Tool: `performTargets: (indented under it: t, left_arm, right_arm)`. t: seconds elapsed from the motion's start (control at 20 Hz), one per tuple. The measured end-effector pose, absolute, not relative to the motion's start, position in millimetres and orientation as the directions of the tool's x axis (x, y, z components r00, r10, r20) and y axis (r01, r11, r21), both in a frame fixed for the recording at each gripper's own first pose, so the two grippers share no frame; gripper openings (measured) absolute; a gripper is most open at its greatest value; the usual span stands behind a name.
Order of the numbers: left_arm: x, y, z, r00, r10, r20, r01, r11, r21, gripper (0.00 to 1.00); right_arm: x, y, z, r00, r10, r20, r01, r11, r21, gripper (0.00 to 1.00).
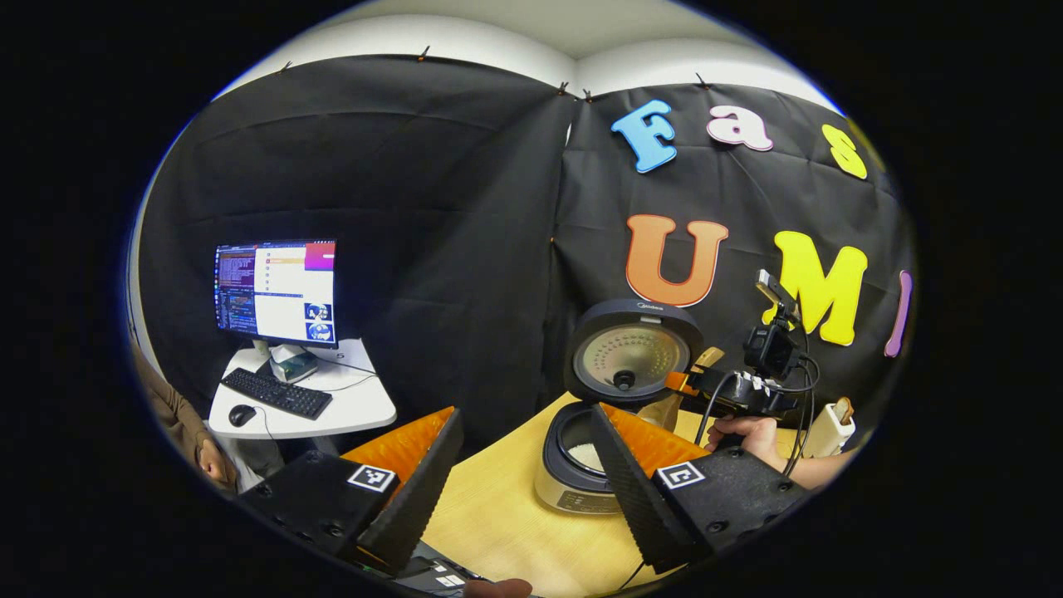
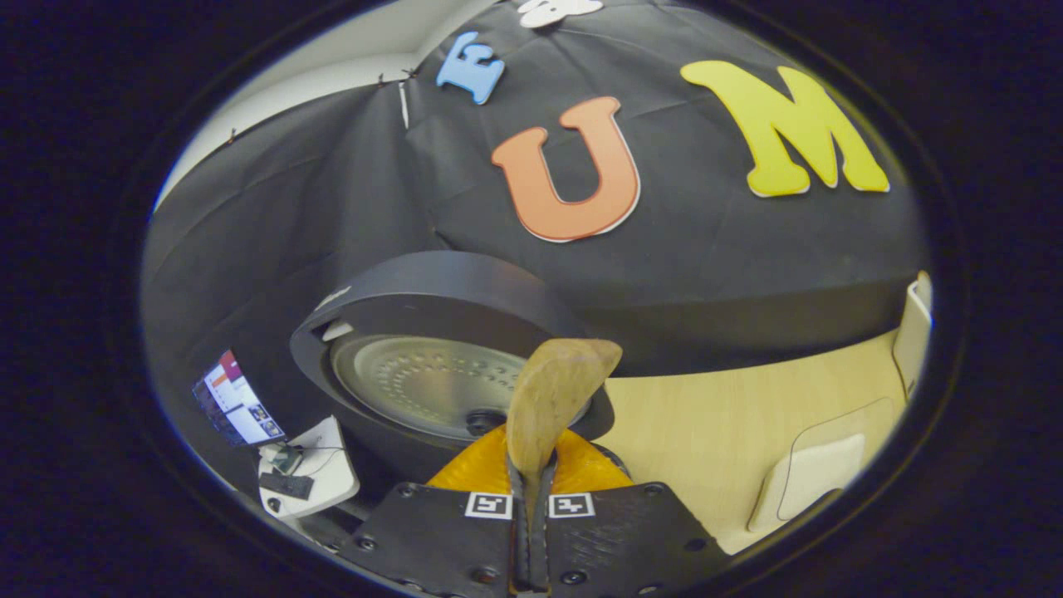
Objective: Close the left gripper, press the button to open the rice cooker; take a wooden spoon from the chopstick holder with the right hand, scoop a spoonful of rice and pour it into the rice cooker, then put the wooden spoon back into the chopstick holder.
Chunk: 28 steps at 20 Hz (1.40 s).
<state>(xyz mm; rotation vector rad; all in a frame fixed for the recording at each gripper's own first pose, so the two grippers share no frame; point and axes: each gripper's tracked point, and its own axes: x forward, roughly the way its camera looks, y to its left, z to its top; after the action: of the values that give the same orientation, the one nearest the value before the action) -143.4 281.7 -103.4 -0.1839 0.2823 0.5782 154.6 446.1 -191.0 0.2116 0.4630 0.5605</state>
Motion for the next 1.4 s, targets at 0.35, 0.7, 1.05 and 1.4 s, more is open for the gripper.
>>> performTargets:
  t: [0.35,0.7,1.05,1.4]
  left_arm:
    - [-154,299,-108,0.795,0.526,-0.303,-0.575,0.811,-0.102,0.98]
    - [-160,300,-112,0.790,0.532,-0.305,-0.588,0.799,-0.129,0.98]
    - [-160,301,-104,0.791,0.540,-0.287,-0.589,0.799,-0.119,0.98]
    - [-159,291,-105,0.794,0.533,-0.291,-0.584,0.803,-0.121,0.98]
  right_arm:
    - [144,457,-181,0.783,0.542,-0.305,-0.542,0.835,0.093,0.01]
    - [120,472,-157,0.780,0.597,-0.189,-0.625,0.760,-0.178,0.01]
    - [118,474,-145,0.783,0.608,-0.128,-0.617,0.737,-0.275,0.01]
    - [121,460,-145,0.765,0.620,-0.176,-0.641,0.759,-0.110,0.01]
